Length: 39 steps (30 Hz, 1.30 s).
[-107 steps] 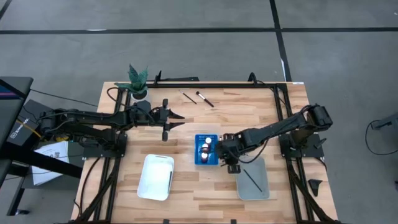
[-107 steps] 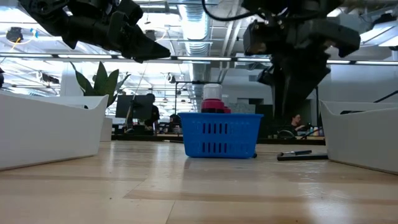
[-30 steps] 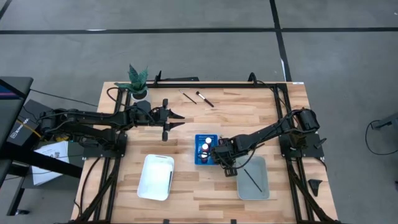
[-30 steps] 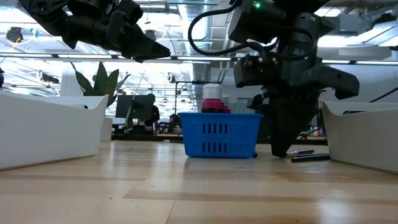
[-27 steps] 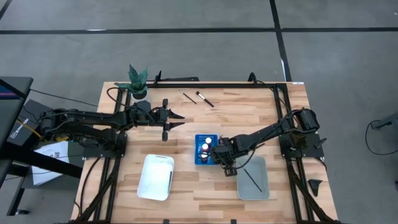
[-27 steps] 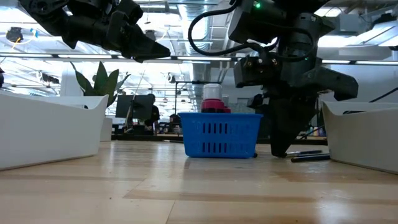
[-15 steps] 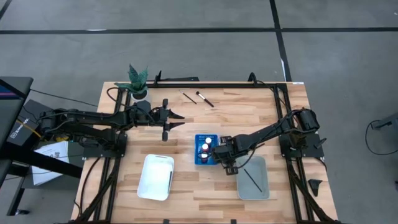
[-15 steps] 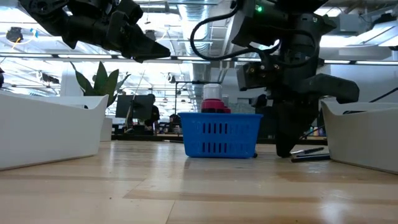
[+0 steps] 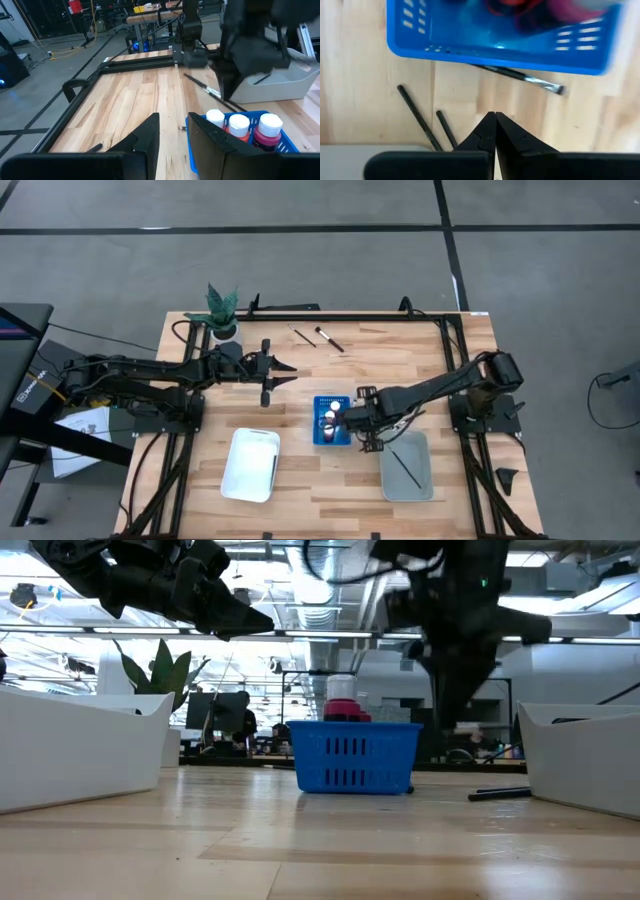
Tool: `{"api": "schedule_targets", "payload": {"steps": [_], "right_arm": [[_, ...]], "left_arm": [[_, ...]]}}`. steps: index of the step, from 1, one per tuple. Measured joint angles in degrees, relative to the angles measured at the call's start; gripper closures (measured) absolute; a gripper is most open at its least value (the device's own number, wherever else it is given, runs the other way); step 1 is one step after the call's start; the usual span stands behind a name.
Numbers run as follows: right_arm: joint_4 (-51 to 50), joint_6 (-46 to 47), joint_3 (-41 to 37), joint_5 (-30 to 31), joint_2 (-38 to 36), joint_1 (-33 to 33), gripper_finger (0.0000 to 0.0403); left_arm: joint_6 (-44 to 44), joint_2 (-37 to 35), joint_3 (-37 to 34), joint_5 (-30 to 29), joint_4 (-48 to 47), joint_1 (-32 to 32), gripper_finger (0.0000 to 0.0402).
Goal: Pick & Place Paint Supplies
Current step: Put the eyeshadow brush into the gray bin
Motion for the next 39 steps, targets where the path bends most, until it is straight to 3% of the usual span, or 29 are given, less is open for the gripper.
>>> {"api": "schedule_targets", "payload": {"steps": [12, 17, 24, 32, 39], "right_arm": [[-7.8, 11.3, 0.0, 2.6, -14.5, -3.7, 0.0403], [-8.4, 21.3, 0.0, -1.6, -19.1, -3.6, 0.0403], [-5.6, 35.5, 0.0, -9.5, -19.7, -0.6, 0.0403], [-5.9, 58.4, 0.0, -11.4, -19.5, 2.9, 0.0403], [-6.1, 73.7, 0.0, -9.1, -19.0, 7.5, 0.0403]], "left_arm": [[0.0, 0.0, 0.0, 0.0, 0.1, -0.1, 0.0308], [0.1, 0.0, 0.0, 0.0, 0.0, -0.1, 0.0308], [0.2, 0.0, 0.0, 0.0, -0.1, -0.1, 0.0308], [1.6, 0.0, -1.2, 0.0, -0.5, -0.1, 0.0308], [1.9, 0.0, -1.6, 0.0, -0.3, 0.1, 0.0308]]}}
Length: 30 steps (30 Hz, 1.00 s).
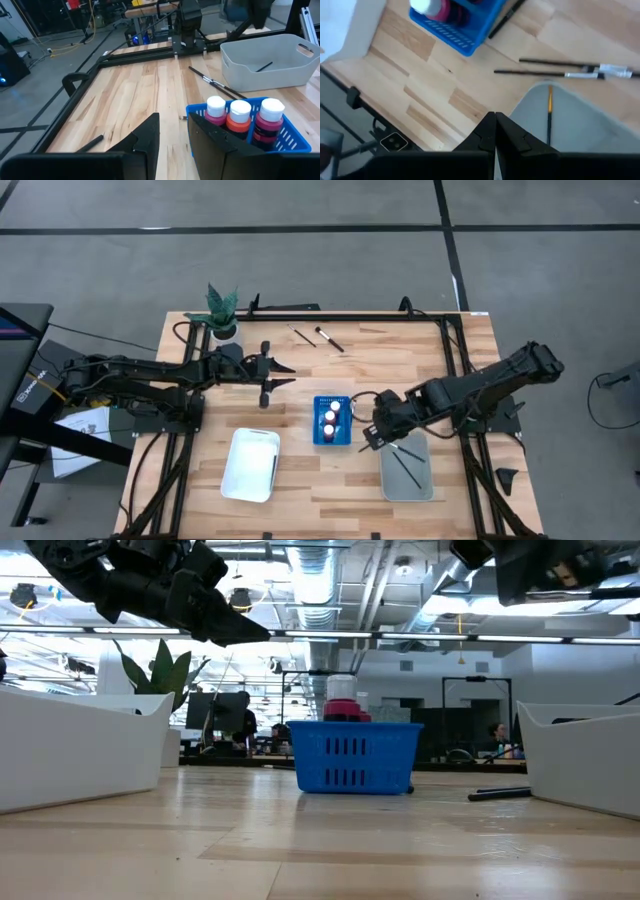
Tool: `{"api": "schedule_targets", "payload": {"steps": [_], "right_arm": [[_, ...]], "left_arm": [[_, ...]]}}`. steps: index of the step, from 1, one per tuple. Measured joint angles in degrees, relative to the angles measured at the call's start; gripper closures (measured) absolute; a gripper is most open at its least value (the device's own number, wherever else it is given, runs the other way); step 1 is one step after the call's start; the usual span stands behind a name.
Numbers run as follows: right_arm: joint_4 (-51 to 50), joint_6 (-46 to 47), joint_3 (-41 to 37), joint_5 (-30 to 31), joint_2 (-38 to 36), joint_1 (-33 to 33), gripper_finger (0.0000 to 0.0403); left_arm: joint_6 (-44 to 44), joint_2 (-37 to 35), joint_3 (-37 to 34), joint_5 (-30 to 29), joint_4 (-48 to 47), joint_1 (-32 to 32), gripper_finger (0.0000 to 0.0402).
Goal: Pick & Place Paint Supplies
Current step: Put the eyeshadow brush into the gray bin
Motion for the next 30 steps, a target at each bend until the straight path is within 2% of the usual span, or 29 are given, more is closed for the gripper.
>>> {"api": "schedule_targets", "payload": {"steps": [11, 21, 26, 30], "right_arm": [[-1.5, 10.1, 0.0, 0.4, 6.1, 4.5, 0.0403], [-5.8, 18.2, 0.0, 1.3, 7.2, 7.6, 0.0403], [-3.9, 21.5, -0.1, 2.5, 7.2, 8.6, 0.0403], [-1.0, 22.5, -3.8, 2.8, 7.1, 8.2, 0.0403]], "left_arm": [[0.0, 0.0, 0.0, 0.0, 0.7, 0.0, 0.0308], [0.0, 0.0, 0.0, 0.0, 0.7, 0.0, 0.0308], [0.0, 0.0, 0.0, 0.0, 0.7, 0.0, 0.0308], [0.0, 0.0, 0.0, 0.0, 0.8, 0.0, 0.0308]]}}
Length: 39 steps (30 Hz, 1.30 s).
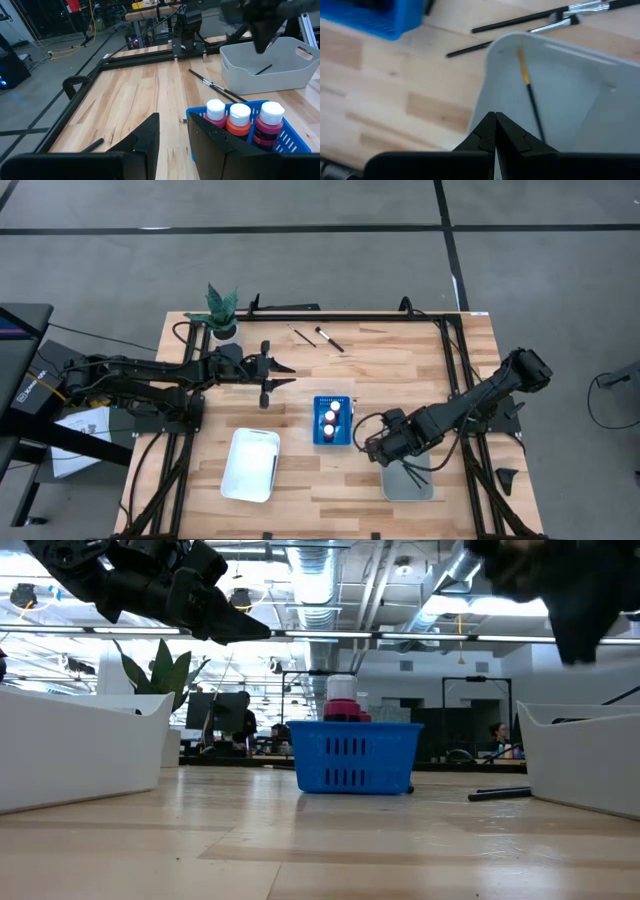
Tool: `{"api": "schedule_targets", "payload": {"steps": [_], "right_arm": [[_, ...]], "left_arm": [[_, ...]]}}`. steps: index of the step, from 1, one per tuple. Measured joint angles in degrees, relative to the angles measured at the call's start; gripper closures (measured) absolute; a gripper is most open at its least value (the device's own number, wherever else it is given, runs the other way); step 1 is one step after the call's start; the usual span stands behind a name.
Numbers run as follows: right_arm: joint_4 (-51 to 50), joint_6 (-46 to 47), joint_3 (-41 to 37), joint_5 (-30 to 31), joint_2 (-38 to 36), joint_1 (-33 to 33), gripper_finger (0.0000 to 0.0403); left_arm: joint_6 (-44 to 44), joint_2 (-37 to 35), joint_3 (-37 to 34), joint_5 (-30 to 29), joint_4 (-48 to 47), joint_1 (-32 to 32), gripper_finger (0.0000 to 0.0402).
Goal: Pick & Place Paint Supplies
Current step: Put the eyeshadow brush into the gray bin, then put the powder brush into the white bin
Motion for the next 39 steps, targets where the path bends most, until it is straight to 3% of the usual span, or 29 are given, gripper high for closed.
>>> {"api": "schedule_targets", "payload": {"steps": [8, 18, 26, 32, 39], "right_arm": [[3.4, 0.5, -6.5, -2.0, -1.1, -1.0, 0.0403], [3.5, -2.6, -7.4, -1.8, -1.2, -1.5, 0.0401], [3.3, -8.0, -7.4, -1.5, -1.2, -3.7, 0.0357], [1.3, -16.3, -5.8, 3.9, -1.7, -6.6, 0.0321], [-8.8, -23.3, -2.4, 17.3, -5.6, -11.1, 0.0316]], "left_arm": [[0.0, 0.0, 0.0, 0.0, 0.0, 0.0, 0.0308], [0.0, 0.0, 0.0, 0.0, 0.0, 0.0, 0.0308], [0.0, 0.0, 0.0, 0.0, 0.0, 0.0, 0.0308], [0.9, 0.0, 0.0, 0.0, -0.1, 0.0, 0.0308], [1.1, 0.0, 0.0, 0.0, -0.2, 0.0, 0.0308]]}}
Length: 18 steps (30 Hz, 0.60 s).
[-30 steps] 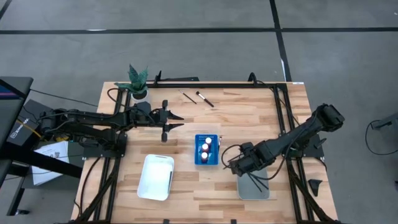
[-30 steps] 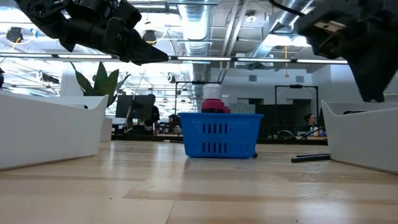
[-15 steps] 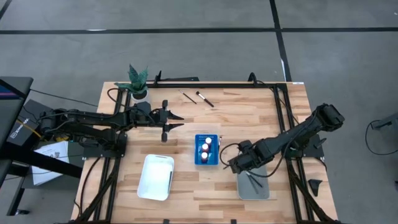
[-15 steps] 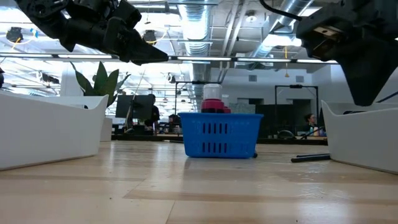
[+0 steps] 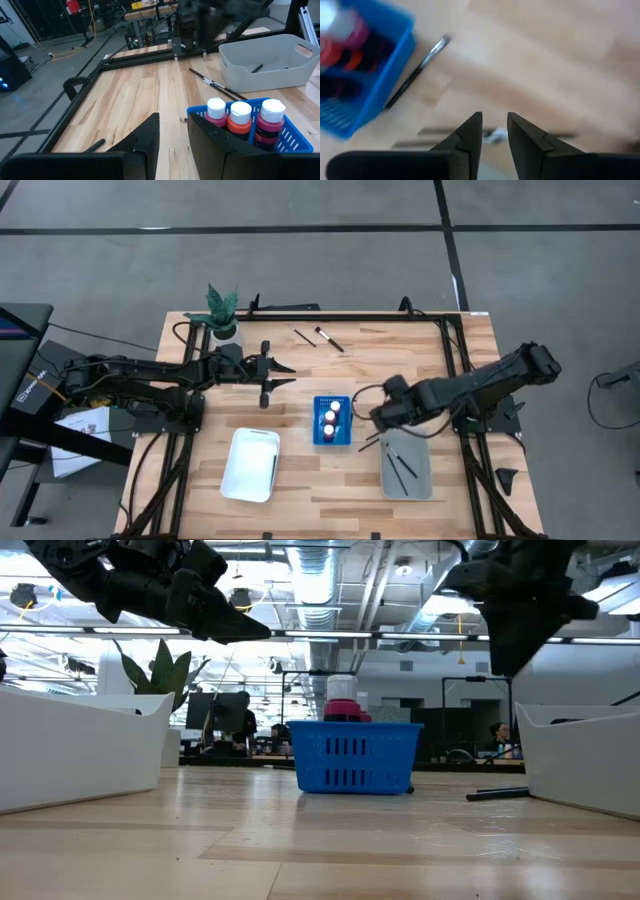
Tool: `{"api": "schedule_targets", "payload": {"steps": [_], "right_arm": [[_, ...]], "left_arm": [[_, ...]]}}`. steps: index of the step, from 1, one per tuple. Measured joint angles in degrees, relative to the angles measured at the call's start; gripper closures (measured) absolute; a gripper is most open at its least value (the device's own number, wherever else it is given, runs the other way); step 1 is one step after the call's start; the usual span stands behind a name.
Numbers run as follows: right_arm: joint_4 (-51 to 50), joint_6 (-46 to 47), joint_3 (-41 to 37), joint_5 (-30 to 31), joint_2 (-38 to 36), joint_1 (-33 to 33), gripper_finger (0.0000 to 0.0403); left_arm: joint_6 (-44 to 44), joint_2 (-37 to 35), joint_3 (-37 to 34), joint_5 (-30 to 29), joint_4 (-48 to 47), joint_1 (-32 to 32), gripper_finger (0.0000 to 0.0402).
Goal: Pick & Place Paint Supplies
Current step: Put the powder brush into the white bin
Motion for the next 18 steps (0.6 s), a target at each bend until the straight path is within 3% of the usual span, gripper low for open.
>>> {"api": "schedule_targets", "payload": {"steps": [5, 10, 18], "right_arm": [[-1.4, -6.3, 0.1, 11.5, -2.5, -4.2, 0.0316], [3.8, -15.2, 0.0, 22.7, -1.9, -8.5, 0.0316], [19.5, -37.0, -0.4, 25.5, 1.3, -18.6, 0.0316]], "left_arm": [[0.0, 0.0, 0.0, 0.0, 0.2, 0.0, 0.0308], [0.0, 0.0, 0.0, 0.0, 0.0, 0.0, 0.0308], [0.2, 0.0, 0.0, -0.2, -1.1, 0.7, 0.0308]]}}
